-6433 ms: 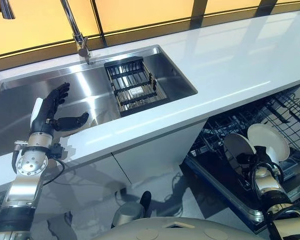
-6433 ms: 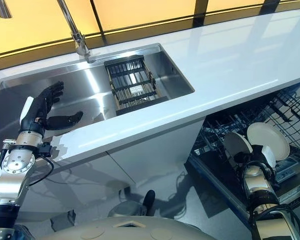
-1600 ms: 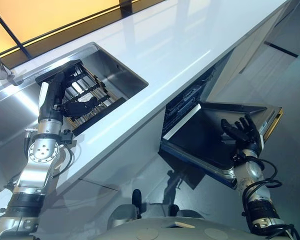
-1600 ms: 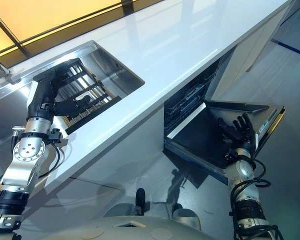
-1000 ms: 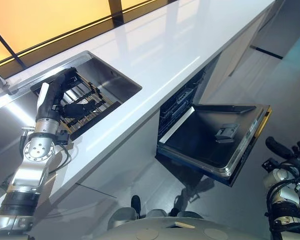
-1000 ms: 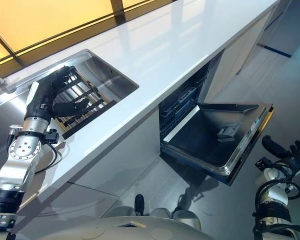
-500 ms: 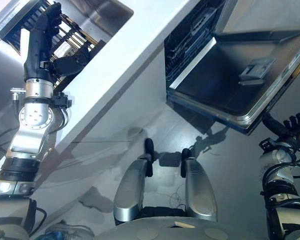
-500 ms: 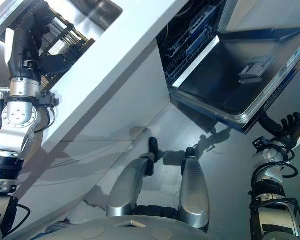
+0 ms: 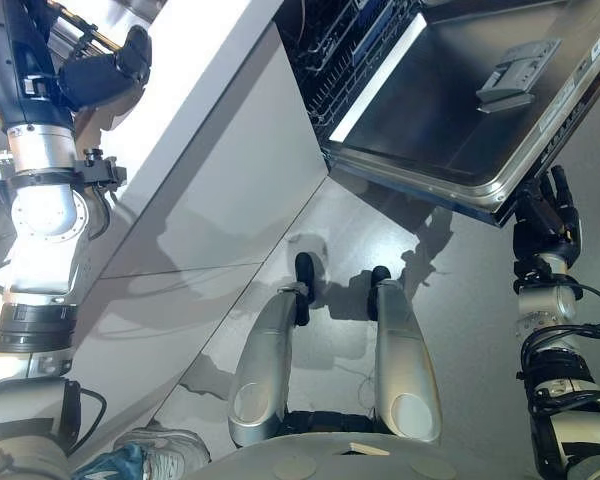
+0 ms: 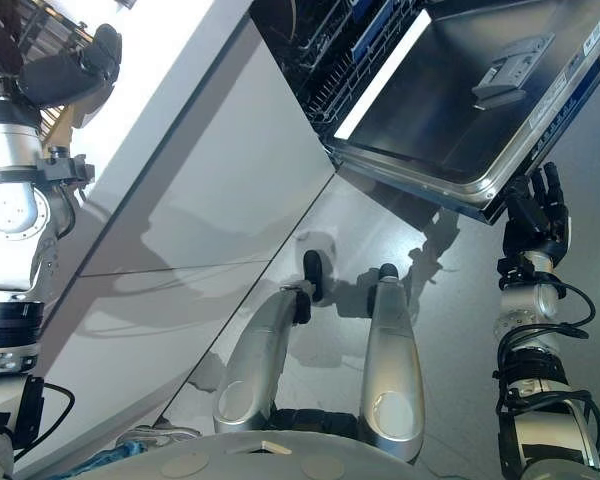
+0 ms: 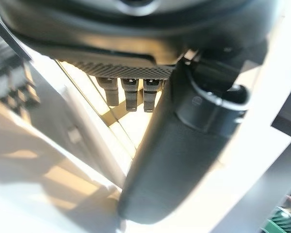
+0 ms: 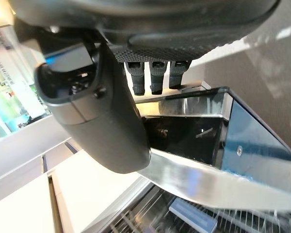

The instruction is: Pick up plates and place into dishwasher.

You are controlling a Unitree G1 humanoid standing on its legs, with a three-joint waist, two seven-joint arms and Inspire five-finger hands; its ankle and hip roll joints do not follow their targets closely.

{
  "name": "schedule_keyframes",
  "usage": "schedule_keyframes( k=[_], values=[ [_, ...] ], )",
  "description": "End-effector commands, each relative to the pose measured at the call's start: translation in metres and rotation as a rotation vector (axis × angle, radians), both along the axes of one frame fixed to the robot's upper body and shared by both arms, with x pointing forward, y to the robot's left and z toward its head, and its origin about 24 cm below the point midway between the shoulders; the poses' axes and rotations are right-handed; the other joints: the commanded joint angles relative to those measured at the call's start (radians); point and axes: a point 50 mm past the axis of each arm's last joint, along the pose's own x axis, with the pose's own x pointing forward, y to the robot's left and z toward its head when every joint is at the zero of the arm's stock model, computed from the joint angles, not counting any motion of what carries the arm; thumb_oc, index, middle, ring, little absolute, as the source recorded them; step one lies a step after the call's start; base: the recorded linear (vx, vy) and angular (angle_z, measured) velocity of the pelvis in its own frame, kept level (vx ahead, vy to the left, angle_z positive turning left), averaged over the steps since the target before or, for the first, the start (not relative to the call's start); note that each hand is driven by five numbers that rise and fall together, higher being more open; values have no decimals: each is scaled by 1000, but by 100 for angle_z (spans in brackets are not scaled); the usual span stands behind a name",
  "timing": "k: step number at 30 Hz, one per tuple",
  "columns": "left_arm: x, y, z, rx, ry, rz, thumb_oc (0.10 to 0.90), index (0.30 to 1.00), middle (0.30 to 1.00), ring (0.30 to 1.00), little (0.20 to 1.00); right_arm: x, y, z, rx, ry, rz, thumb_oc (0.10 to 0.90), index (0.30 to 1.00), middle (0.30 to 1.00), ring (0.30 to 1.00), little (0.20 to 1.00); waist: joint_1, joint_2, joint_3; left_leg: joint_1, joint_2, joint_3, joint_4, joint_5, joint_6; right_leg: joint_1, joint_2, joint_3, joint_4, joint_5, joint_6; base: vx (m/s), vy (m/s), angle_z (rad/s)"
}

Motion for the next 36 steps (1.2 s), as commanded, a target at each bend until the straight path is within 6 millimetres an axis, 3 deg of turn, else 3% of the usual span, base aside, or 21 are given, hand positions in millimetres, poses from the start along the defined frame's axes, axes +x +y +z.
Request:
schedule_keyframes(
  k=[1, 5, 8, 16, 28, 36],
  values=[
    [5, -11, -35, 41, 110, -13, 800, 900, 900, 900, 900, 37, 60, 49, 25, -302, 495, 800, 900, 900, 900, 900, -12, -30, -22, -60, -52, -5, 273, -123, 37, 29, 14, -50, -34, 52, -33, 7, 12, -16],
    [6, -7, -36, 49, 116, -4, 800, 900, 900, 900, 900, 44, 97, 60, 63, -398, 757, 800, 900, 900, 900, 900, 9, -45, -22, -80, -56, -11, 285, -126, 36, 19, 16, -58, -35, 65, -26, 9, 24, -14],
    [6, -3, -36, 56, 122, 5, 800, 900, 900, 900, 900, 50, 125, 81, 17, -460, 903, 800, 900, 900, 900, 900, 28, -57, -22, -82, -55, -13, 277, -130, 38, 23, 18, -64, -49, 79, -19, 21, 42, -16],
    [7, 10, -31, 50, 122, 36, 800, 900, 900, 900, 900, 44, 186, 131, -119, -611, 1128, 800, 900, 900, 900, 900, 60, -83, -22, -67, -61, -11, 231, -146, 54, 43, 17, -77, -94, 115, -1, 29, 70, -14],
    [7, 24, -28, 31, 118, 71, 800, 900, 900, 900, 900, 28, 223, 163, -195, -733, 1217, 800, 900, 900, 900, 900, 100, -92, -22, -22, -85, -21, 178, -158, 84, 86, 0, -102, -140, 137, 14, 31, 88, 3],
    [5, 30, -28, 21, 123, 69, 800, 900, 900, 900, 900, 28, 226, 168, -201, -731, 1180, 800, 900, 900, 900, 900, 122, -104, -22, 38, -91, -30, 117, -144, 104, 131, -9, -103, -185, 161, 32, 41, 73, 28]
  ],
)
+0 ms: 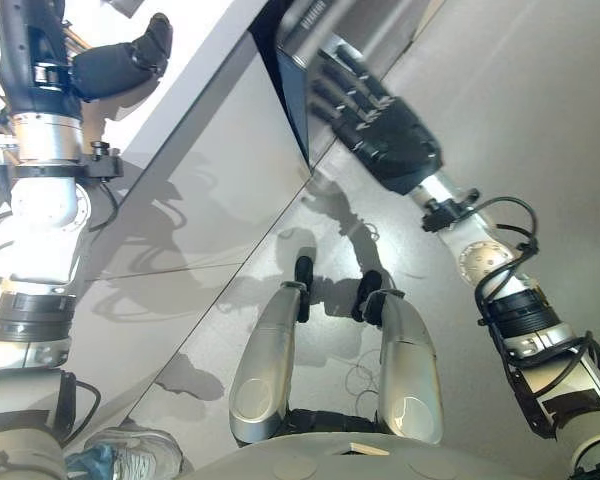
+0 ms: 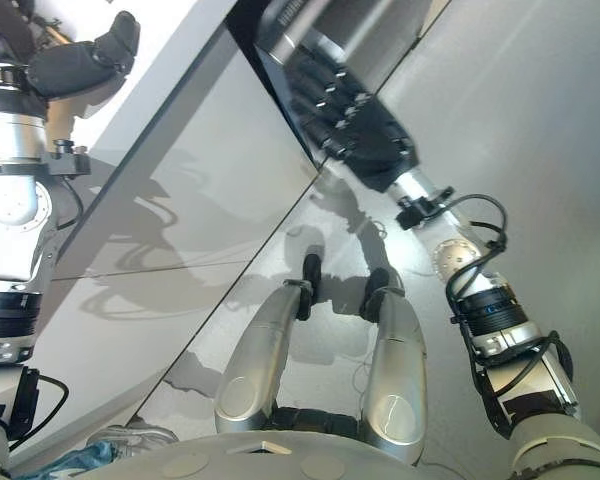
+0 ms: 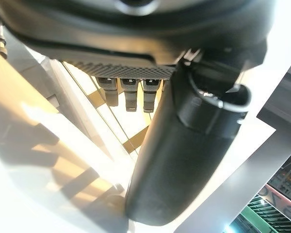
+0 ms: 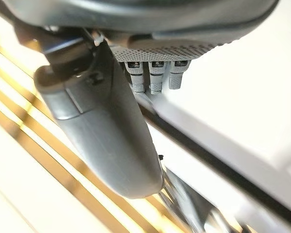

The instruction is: Pick up plates and place into dishwasher.

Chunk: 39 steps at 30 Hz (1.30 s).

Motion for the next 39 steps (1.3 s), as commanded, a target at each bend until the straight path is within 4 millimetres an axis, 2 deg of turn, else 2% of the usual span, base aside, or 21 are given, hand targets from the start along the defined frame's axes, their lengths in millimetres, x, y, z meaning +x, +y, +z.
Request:
schedule_keyframes(
  k=[1, 11, 15, 18, 21, 22, 23, 24, 25, 26, 27, 28, 32, 39],
  values=[
    [-2, 41, -31, -53, 126, 159, 800, 900, 900, 900, 900, -13, 12, 59, 164, -260, 69, 800, 900, 900, 900, 900, 49, -104, -21, 39, -73, 61, 38, -69, 82, 15, 36, 193, -114, 172, 73, 26, 33, 57],
    [-4, 50, -21, -27, 125, 173, 800, 900, 900, 900, 900, -11, 2, 51, 230, -230, -12, 800, 900, 900, 900, 900, 59, -146, -21, 141, -67, 36, -71, -39, 94, 115, 34, 191, -238, 233, 113, 23, -6, 22],
    [-7, 54, -22, -20, 133, 180, 800, 900, 900, 900, 900, -8, -17, 37, 249, -191, -217, 800, 900, 900, 900, 900, 53, -163, -33, 235, -61, 28, -157, -19, 91, 196, 32, 190, -314, 252, 129, 15, -8, 4],
    [-13, 54, -33, -23, 153, 177, 800, 900, 900, 900, 900, -11, -41, 5, 268, -79, -397, 800, 900, 900, 900, 900, 38, -170, -91, 309, -56, 26, -249, 2, 85, 250, 32, 188, -384, 267, 140, 20, 16, 12],
    [-22, 50, -54, -23, 193, 168, 800, 900, 900, 900, 900, -27, -67, -43, 266, 67, -495, 800, 900, 900, 900, 900, 21, -175, -162, 389, -56, 26, -353, 26, 79, 317, 34, 185, -467, 280, 149, 14, 25, 0],
    [-24, 48, -59, -26, 201, 160, 800, 900, 900, 900, 900, -30, -72, -52, 252, 102, -530, 800, 900, 900, 900, 900, 18, -174, -175, 405, -57, 26, -371, 31, 78, 331, 36, 185, -483, 283, 149, 31, 59, 2],
    [-27, 46, -68, -27, 226, 159, 800, 900, 900, 900, 900, -39, -84, -75, 193, 159, -602, 800, 900, 900, 900, 900, 7, -174, -212, 440, -58, 31, -410, 37, 75, 362, 40, 189, -515, 283, 149, 29, 49, 3],
    [-29, 46, -71, -29, 232, 158, 800, 900, 900, 900, 900, -41, -87, -82, 167, 181, -628, 800, 900, 900, 900, 900, 4, -174, -222, 452, -58, 33, -423, 40, 73, 373, 42, 190, -526, 284, 149, 47, 60, 8],
    [-31, 45, -76, -39, 248, 153, 800, 900, 900, 900, 900, -47, -95, -98, 98, 242, -678, 800, 900, 900, 900, 900, -6, -175, -248, 478, -58, 33, -450, 45, 70, 396, 47, 197, -549, 287, 147, 54, 62, 15],
    [-35, 44, -86, -53, 278, 147, 800, 900, 900, 900, 900, -58, -105, -124, 1, 318, -738, 800, 900, 900, 900, 900, -19, -175, -281, 508, -57, 37, -480, 51, 66, 422, 54, 203, -573, 288, 141, 60, 67, 18],
    [-36, 44, -90, -60, 290, 145, 800, 900, 900, 900, 900, -64, -108, -135, -55, 349, -758, 800, 900, 900, 900, 900, -25, -174, -297, 523, -56, 38, -495, 54, 64, 435, 58, 206, -586, 290, 139, 61, 61, 10],
    [-37, 43, -95, -77, 308, 131, 800, 900, 900, 900, 900, -73, -114, -155, -165, 415, -795, 800, 900, 900, 900, 900, -33, -174, -322, 542, -56, 40, -516, 58, 62, 453, 64, 211, -604, 292, 135, 33, 29, -2],
    [-31, 32, -106, -122, 378, 65, 800, 900, 900, 900, 900, -90, -119, -196, -465, 558, -845, 800, 900, 900, 900, 900, -49, -171, -369, 592, -51, 41, -581, 72, 53, 504, 80, 217, -657, 300, 126, 4, 0, -7],
    [-14, 14, -121, -219, 470, -57, 800, 900, 900, 900, 900, -123, -110, -253, -737, 781, -789, 800, 900, 900, 900, 900, -76, -156, -417, 628, -43, 62, -619, 73, 40, 543, 95, 230, -721, 319, 121, -20, -4, -4]
  ],
)
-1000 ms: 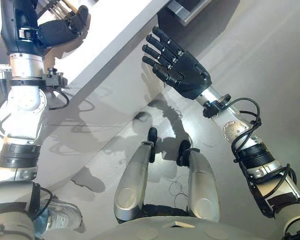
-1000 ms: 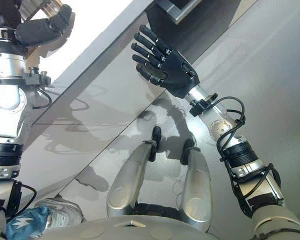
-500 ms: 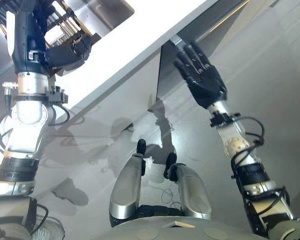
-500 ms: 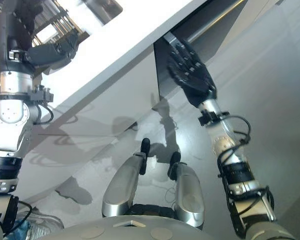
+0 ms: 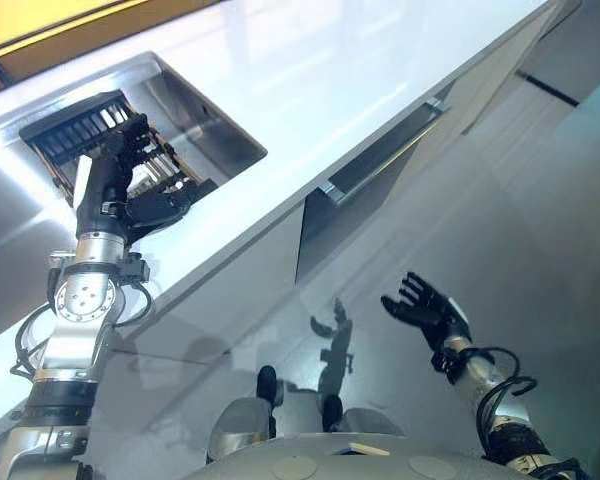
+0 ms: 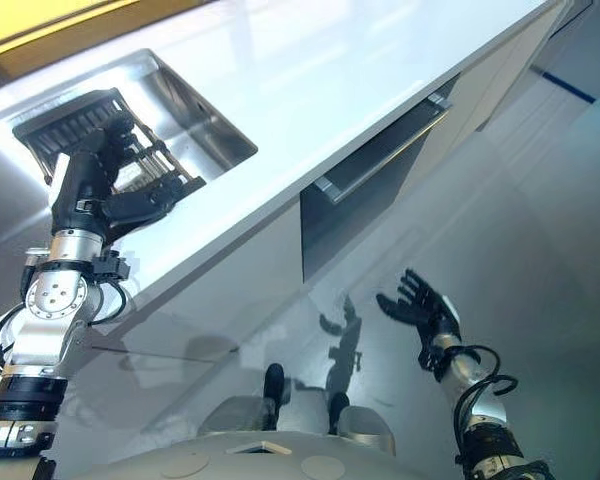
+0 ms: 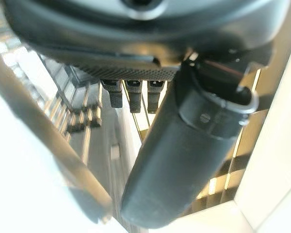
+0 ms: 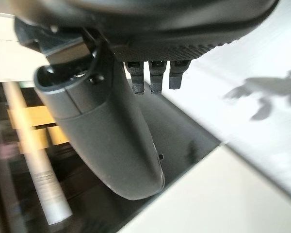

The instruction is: Pick up plates and place into dishwasher.

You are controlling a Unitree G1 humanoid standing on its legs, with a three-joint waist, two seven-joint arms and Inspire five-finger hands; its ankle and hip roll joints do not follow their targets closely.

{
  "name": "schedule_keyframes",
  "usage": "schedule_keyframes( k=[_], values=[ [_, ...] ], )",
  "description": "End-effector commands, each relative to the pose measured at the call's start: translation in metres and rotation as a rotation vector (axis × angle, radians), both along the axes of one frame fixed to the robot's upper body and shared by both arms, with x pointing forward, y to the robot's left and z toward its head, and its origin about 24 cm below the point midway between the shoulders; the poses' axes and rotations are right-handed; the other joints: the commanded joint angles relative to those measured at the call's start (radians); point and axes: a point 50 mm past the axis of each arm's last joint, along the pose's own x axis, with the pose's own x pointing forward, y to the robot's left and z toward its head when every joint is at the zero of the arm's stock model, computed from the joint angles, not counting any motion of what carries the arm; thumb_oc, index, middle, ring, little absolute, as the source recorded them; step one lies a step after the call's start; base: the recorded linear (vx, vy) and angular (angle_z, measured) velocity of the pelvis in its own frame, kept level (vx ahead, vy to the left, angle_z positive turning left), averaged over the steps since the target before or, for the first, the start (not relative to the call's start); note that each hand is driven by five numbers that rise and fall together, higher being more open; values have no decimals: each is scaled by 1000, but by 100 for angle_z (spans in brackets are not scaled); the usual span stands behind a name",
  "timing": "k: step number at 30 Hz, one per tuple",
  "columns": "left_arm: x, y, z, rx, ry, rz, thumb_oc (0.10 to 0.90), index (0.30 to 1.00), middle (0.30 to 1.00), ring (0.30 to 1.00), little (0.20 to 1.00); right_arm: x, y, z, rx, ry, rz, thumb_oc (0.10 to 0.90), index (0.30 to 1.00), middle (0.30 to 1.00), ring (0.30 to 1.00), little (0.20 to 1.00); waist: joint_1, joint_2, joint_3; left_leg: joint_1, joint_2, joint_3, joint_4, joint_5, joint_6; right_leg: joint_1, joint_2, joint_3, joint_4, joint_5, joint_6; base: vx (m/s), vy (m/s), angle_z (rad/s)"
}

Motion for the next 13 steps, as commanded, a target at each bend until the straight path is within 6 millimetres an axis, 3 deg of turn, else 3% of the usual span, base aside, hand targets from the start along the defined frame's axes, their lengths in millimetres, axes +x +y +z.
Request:
schedule_keyframes(
  k=[1, 7, 13],
  values=[
    [14, -10, 23, -94, -136, -61, 800, 900, 900, 900, 900, 4, -2, 2, -95, -10, 75, 800, 900, 900, 900, 900, -26, 31, -88, 34, -29, 47, 5, -91, 2, -93, 3, 39, -51, 182, 44, -36, -6, -5],
    [18, -10, 17, -179, -127, -68, 800, 900, 900, 900, 900, -41, -3, -38, -134, 264, 102, 800, 900, 900, 900, 900, -38, 49, -124, 47, -24, 75, 9, -104, 4, -78, 12, 54, -60, 172, 35, -13, 3, -11],
    [19, -6, 15, -222, -119, -58, 800, 900, 900, 900, 900, -72, -7, -54, -163, 433, 126, 800, 900, 900, 900, 900, -44, 56, -149, 59, -20, 87, 6, -111, 4, -65, 20, 61, -67, 166, 28, 10, -3, -15]
  ],
)
